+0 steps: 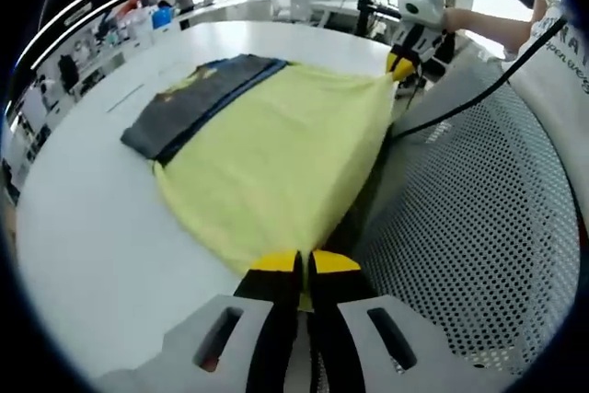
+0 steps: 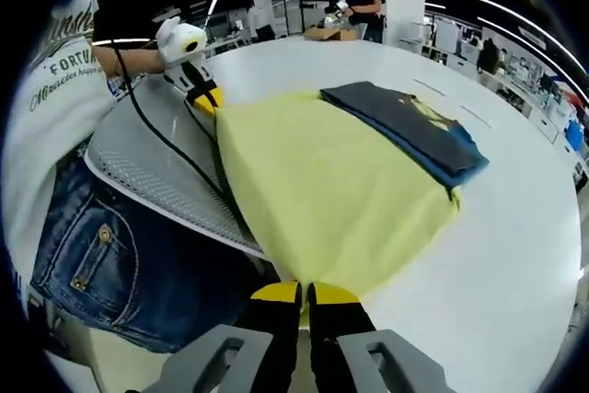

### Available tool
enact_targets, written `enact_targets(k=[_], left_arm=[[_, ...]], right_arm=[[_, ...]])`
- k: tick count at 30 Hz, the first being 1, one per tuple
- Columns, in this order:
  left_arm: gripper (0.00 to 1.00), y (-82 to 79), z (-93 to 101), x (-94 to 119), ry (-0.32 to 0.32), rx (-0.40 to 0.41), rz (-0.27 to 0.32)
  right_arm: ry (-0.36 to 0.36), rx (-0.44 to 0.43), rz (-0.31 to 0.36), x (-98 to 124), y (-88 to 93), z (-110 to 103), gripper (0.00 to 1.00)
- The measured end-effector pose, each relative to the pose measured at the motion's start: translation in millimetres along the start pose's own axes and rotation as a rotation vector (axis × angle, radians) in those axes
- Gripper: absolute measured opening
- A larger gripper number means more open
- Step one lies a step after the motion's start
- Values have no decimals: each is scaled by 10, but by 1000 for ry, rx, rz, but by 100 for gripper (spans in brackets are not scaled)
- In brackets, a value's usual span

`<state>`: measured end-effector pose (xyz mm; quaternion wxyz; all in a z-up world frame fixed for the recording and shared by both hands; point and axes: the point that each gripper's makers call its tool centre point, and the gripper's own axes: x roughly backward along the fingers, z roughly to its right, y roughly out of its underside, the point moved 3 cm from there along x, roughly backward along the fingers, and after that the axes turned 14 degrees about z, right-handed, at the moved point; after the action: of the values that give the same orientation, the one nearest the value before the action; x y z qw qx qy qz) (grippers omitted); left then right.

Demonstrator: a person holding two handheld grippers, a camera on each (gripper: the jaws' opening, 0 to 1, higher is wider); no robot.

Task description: Fold the garment on the visible template until the final outline fits inside the template.

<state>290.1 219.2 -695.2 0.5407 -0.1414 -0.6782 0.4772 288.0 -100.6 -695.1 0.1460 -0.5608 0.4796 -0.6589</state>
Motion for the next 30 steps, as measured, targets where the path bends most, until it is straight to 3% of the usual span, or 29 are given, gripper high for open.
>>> enact_targets(k=[12, 30], left_arm=[[1, -97, 17, 110, 27, -2, -16], [1, -485, -278, 173, 44, -89, -11]], right_arm=[[-32, 26, 5, 90, -175, -53, 0], [35, 118, 70, 183, -607, 270, 0]])
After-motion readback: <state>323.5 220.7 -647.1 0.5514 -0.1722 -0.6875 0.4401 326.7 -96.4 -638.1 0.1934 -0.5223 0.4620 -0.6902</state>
